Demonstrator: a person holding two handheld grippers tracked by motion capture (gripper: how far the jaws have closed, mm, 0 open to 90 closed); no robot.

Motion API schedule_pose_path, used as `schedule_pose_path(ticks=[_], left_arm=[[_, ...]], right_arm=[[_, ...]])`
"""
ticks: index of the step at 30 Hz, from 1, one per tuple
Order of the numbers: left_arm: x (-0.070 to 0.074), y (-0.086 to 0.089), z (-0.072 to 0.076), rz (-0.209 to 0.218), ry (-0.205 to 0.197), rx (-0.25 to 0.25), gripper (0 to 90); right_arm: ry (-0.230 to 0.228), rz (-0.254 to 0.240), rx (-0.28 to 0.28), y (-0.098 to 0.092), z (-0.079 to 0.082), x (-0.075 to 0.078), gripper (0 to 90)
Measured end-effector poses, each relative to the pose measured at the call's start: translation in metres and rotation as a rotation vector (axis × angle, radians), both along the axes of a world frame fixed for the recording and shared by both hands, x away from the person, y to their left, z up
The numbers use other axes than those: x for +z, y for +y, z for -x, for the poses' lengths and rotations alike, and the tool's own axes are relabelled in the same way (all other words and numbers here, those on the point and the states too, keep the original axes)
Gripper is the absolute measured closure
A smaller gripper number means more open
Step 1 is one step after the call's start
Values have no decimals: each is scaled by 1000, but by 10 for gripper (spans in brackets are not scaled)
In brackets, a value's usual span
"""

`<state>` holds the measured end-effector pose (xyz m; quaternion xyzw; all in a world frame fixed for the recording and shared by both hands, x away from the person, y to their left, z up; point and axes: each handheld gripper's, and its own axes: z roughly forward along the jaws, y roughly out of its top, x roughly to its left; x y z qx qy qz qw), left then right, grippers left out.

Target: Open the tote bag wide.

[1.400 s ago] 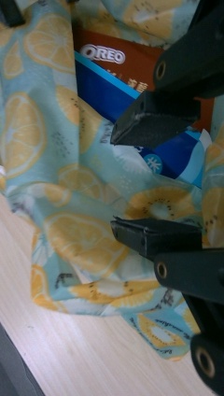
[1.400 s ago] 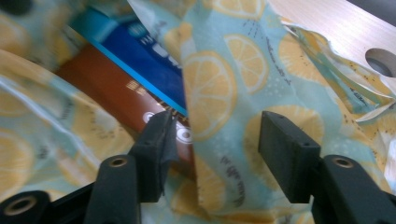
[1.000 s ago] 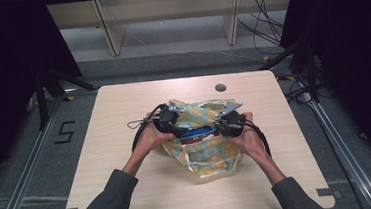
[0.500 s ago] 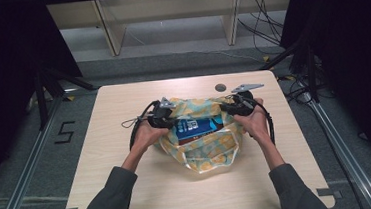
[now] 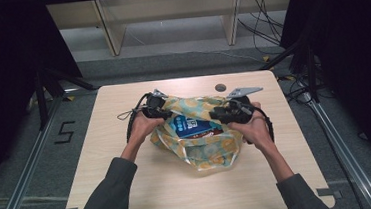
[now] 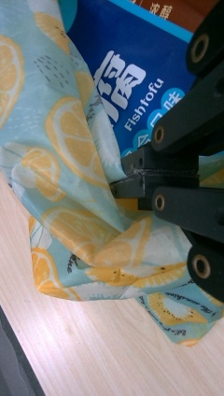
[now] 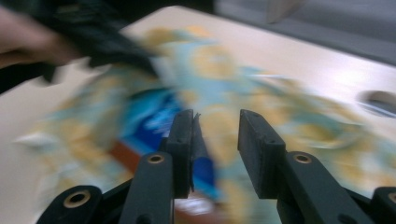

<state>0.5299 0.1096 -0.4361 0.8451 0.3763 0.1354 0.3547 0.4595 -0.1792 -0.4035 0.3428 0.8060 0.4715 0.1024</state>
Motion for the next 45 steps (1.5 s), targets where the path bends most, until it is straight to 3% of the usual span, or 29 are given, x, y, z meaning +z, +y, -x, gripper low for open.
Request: schedule_pose_path(ticks=[1,2,3,6,7,9,11,14,16,17,20,22,23,27,29,30,31,32,35,39,42,45], left_arm=[[0,0,0,4,-4,11,895],[1,0,0,1,6,6,895],[2,0,0,5,17,6,895],[5,0,-1,8,29,7,894],[5,0,-1,8,17,13,893],[5,0,-2,6,20,10,893],[6,1,-3,14,32,15,892],[5,2,-5,11,40,18,892],[4,3,-7,23,36,42,892],[4,5,-9,33,35,47,894],[5,7,-11,21,24,58,896],[3,10,-16,34,20,95,897],[0,12,-19,41,32,113,897],[-11,16,-25,45,57,159,895],[-10,14,-24,34,69,122,873],[-8,12,-22,42,72,112,829],[-5,11,-21,41,74,95,773],[-3,10,-19,42,62,91,755],[4,6,-11,17,76,45,668],[14,4,4,-5,90,-3,532],[26,4,18,10,64,-10,450],[34,6,31,85,48,-8,409]], right_arm=[[41,0,38,8,8,0,661],[34,5,88,14,11,-3,646],[57,14,106,22,16,-5,635],[68,43,182,42,25,-13,618],[74,55,208,49,27,-17,617],[75,86,226,60,32,-24,623],[60,108,253,66,33,-30,688],[10,152,260,69,35,-36,900],[12,146,267,69,40,-37,900],[-3,134,302,70,42,-39,900],[16,126,364,73,57,-46,900],[65,139,404,75,68,-53,900],[111,136,405,77,74,-57,900],[136,161,443,83,83,-68,900],[120,157,440,83,80,-68,895],[128,142,413,81,80,-65,836],[116,143,424,79,77,-62,777],[138,140,400,75,77,-57,731],[84,83,364,62,72,-42,682],[61,32,294,35,72,-16,629],[10,10,232,14,70,-6,607],[11,23,144,-2,67,-4,593]])
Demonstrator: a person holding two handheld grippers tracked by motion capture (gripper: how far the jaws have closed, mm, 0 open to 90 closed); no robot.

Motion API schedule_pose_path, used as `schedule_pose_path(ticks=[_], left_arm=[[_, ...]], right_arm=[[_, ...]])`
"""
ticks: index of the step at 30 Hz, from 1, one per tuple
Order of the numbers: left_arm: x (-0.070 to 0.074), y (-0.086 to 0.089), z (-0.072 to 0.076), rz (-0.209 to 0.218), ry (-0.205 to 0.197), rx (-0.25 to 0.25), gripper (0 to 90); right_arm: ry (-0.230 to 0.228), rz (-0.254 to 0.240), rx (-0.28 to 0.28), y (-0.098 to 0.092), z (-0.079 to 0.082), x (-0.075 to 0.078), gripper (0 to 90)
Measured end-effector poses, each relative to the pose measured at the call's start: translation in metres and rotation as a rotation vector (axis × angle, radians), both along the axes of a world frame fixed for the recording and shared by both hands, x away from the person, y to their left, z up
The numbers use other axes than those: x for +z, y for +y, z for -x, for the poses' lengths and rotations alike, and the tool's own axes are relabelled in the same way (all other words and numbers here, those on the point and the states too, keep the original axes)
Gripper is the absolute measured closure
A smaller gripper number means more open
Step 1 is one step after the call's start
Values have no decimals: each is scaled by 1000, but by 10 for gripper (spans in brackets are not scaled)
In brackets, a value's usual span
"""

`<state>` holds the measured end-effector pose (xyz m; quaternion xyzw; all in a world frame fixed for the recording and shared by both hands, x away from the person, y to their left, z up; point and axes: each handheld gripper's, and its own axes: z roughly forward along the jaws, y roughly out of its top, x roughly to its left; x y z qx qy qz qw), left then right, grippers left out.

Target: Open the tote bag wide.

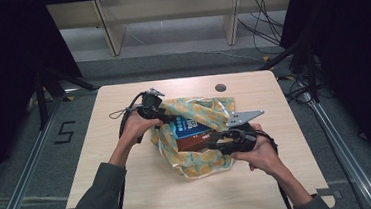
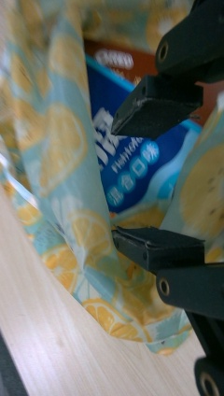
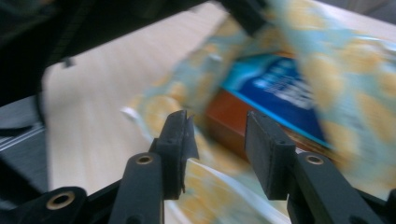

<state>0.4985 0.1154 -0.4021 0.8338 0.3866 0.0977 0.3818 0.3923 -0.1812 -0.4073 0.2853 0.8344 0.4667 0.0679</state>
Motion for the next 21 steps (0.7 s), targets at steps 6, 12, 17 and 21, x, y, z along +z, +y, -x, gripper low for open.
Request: schedule_pose_path(ticks=[6,12,17,21], left_arm=[[4,1,25,40,-47,-15,375],[2,5,49,61,-90,-18,338],[0,9,71,91,-132,-10,287],[-4,12,90,106,-145,1,238]], right_arm=[[-31,20,-71,-21,-11,-7,559],[-1,12,-121,-34,-11,-11,497],[13,3,-149,-42,-10,-18,436],[12,-7,-176,-50,-7,-21,413]])
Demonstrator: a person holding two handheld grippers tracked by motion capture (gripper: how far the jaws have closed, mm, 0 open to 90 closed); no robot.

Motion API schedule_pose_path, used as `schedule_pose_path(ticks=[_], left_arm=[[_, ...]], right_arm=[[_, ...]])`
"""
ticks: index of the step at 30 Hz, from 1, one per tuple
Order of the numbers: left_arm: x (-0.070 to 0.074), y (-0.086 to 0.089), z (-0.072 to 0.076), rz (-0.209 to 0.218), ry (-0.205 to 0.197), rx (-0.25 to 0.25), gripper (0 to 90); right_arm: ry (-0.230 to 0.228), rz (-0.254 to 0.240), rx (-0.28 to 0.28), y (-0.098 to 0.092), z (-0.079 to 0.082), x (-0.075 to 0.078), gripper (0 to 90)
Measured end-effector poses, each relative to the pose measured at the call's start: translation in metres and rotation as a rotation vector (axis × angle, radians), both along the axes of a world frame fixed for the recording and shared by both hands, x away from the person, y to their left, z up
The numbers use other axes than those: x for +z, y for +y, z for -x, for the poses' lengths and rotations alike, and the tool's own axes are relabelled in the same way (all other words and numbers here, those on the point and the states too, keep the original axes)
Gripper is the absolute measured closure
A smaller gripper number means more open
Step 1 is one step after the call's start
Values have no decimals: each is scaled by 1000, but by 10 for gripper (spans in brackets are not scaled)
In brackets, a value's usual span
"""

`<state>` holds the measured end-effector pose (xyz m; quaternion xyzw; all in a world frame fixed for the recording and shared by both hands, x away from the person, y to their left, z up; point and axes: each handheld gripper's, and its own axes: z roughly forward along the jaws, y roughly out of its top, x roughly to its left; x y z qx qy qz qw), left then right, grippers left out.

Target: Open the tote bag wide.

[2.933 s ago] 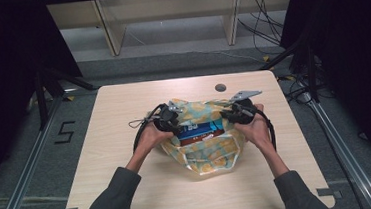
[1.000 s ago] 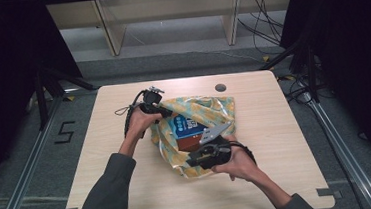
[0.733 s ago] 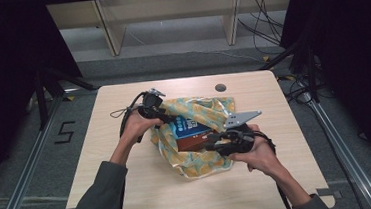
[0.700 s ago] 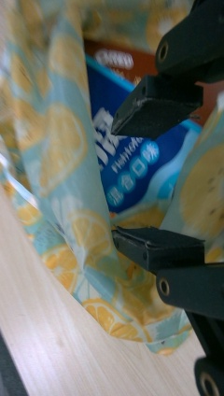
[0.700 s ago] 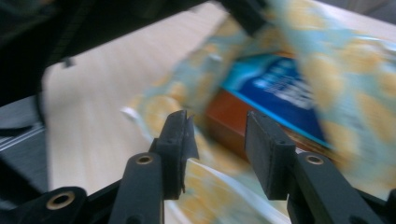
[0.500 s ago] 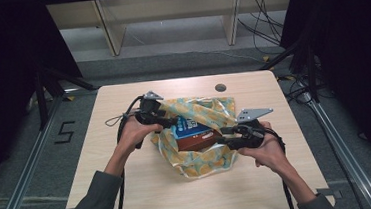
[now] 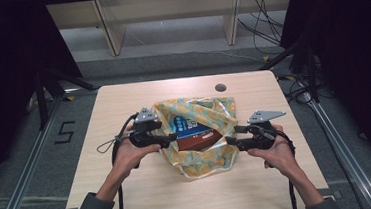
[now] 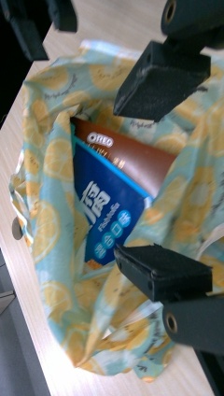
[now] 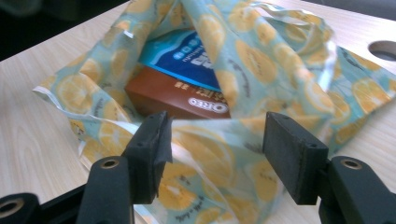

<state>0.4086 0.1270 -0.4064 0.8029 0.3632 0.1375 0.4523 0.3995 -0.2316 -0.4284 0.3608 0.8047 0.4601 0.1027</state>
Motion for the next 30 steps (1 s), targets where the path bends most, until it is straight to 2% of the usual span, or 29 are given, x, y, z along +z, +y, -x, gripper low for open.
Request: schedule_pose_path(ticks=[2,3,4,6,8,10,11,12,13,14,16,17,19,21,22,24,25,26,27,28,30], left_arm=[[-3,2,9,0,1,-10,210],[-5,2,13,5,-2,5,196],[-6,3,17,-2,-8,3,175],[-9,6,24,8,-12,-3,163],[-13,6,32,25,-26,-2,157],[-15,8,40,17,-42,-10,156],[-17,10,43,0,-45,-20,156],[-18,10,47,14,-43,-7,156],[-21,12,50,21,-42,-3,156],[-22,13,53,13,-46,4,156],[-25,17,57,10,-46,3,156],[-28,19,59,10,-43,2,156],[-32,21,64,8,-42,25,156],[-38,23,69,19,-43,24,156],[-41,24,72,12,-48,33,156],[-47,27,77,16,-41,34,156],[-50,28,79,17,-37,33,156],[-52,30,82,15,-39,28,156],[-55,31,84,14,-28,34,157],[-57,32,86,16,-29,28,156],[-60,34,90,5,-41,46,156]], right_arm=[[18,1,-20,-4,2,-1,404],[5,-5,-38,-5,3,-2,402],[11,10,-21,-8,3,-2,401],[25,12,-35,-10,6,-3,397],[19,4,-29,-12,6,-5,389],[27,3,-39,-13,9,-8,385],[14,24,-34,-15,9,-8,383],[26,5,-58,-14,11,-9,380],[26,7,-38,-16,11,-10,379],[35,-5,-48,-16,13,-10,378],[27,2,-62,-19,15,-10,376],[27,5,-47,-21,15,-11,376],[8,10,-48,-25,16,-13,374],[16,24,-66,-28,20,-14,369],[37,2,-72,-27,24,-15,368],[38,11,-71,-30,28,-17,367],[18,21,-68,-31,29,-19,366],[31,7,-72,-31,32,-20,364],[15,25,-60,-34,33,-22,362],[22,29,-54,-35,35,-23,360],[46,31,-82,-35,42,-26,356]])
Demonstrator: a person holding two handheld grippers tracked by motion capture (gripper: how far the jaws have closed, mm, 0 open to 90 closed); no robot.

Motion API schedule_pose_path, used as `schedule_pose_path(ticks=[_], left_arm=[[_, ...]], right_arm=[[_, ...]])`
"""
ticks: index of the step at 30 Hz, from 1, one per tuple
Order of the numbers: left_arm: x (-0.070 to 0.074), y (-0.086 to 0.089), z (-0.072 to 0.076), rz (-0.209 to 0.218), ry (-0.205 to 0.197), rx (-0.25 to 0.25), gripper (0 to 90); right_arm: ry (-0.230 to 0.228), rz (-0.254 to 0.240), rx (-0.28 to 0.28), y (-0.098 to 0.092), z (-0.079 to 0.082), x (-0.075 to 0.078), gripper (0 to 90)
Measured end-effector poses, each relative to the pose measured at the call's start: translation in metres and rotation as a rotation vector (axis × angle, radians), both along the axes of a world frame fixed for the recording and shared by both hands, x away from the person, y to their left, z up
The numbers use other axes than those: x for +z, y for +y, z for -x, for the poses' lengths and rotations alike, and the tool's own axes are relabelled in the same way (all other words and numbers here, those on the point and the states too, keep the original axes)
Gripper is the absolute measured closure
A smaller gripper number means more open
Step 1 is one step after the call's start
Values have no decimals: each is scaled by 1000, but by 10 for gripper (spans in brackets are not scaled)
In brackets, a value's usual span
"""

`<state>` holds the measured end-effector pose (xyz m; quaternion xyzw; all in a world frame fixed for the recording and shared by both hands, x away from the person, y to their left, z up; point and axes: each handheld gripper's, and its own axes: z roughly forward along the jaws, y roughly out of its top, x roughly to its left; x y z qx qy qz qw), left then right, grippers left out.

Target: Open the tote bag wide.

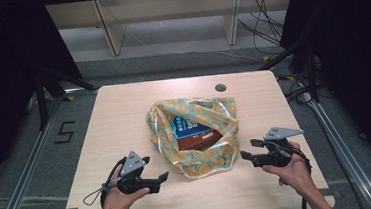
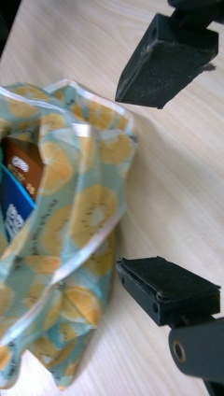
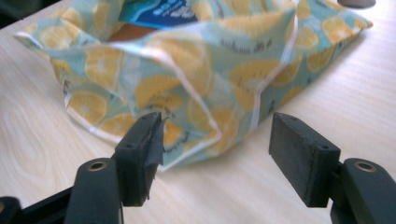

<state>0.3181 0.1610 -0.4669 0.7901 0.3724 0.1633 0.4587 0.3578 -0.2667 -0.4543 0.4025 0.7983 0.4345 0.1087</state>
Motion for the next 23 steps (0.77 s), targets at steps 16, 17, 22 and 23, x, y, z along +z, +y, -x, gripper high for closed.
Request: schedule_pose_path(ticks=[16,17,22,23], left_arm=[[-19,7,6,-62,-5,2,157],[-22,6,6,-32,-5,17,157],[-26,11,1,-65,-1,20,157],[-27,12,0,-57,13,44,157]], right_arm=[[18,21,-16,-12,23,-25,350],[21,41,-26,-12,23,-25,348],[5,51,-10,-13,20,-29,345],[23,37,-21,-13,20,-30,344]])
